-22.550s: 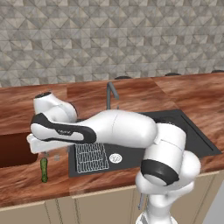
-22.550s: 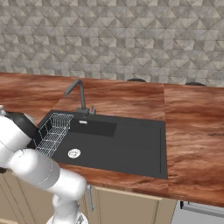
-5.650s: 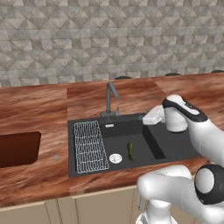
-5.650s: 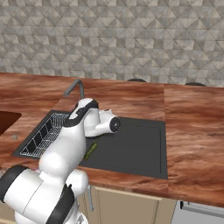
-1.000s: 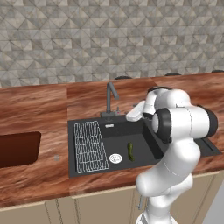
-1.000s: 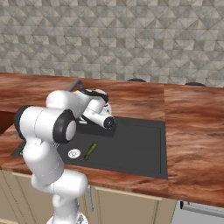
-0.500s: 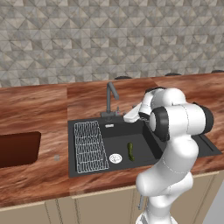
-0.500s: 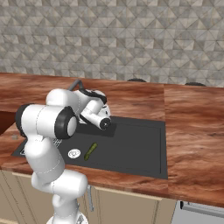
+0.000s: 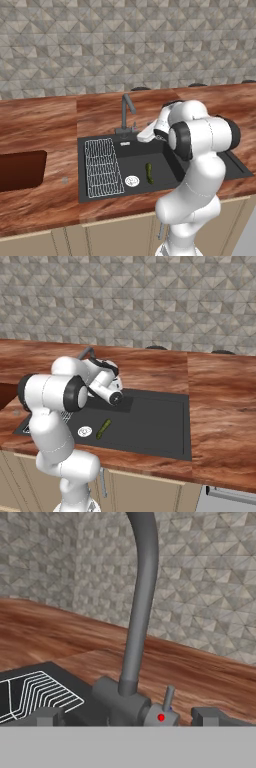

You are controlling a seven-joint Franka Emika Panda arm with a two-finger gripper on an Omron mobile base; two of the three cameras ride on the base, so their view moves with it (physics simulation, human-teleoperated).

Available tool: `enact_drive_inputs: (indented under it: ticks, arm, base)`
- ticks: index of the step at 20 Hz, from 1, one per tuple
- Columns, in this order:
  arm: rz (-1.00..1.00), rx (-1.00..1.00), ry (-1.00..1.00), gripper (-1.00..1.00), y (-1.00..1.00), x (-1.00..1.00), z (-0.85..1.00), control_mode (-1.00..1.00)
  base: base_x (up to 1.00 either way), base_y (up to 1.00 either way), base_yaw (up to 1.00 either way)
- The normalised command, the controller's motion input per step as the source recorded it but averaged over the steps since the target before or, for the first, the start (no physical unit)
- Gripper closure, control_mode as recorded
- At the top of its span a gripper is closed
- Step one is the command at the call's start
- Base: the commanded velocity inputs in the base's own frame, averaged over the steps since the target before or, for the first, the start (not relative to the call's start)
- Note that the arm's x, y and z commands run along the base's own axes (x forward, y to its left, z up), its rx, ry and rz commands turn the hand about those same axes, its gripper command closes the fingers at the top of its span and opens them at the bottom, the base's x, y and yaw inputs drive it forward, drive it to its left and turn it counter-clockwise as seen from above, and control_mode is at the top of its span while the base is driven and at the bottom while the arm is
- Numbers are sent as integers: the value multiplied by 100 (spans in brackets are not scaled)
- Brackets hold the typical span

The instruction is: Pick up all produce items and place them in the sink. Turn on the sink faucet to wash them. Then turn the sink off and put them in the tray.

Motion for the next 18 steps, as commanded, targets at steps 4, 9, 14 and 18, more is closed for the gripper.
enact_drive_inputs:
  ticks: [4,9,14,18]
  arm:
    - [0,-1,-1,-100,3,11,-10,-100]
    - [0,0,-2,-100,0,15,-10,-100]
    - [0,0,-4,-100,0,14,-9,-100]
    - [0,0,-5,-100,0,18,-3,-100]
  base:
    - [0,0,0]
    - [0,0,0]
    - [0,0,0]
    - [0,0,0]
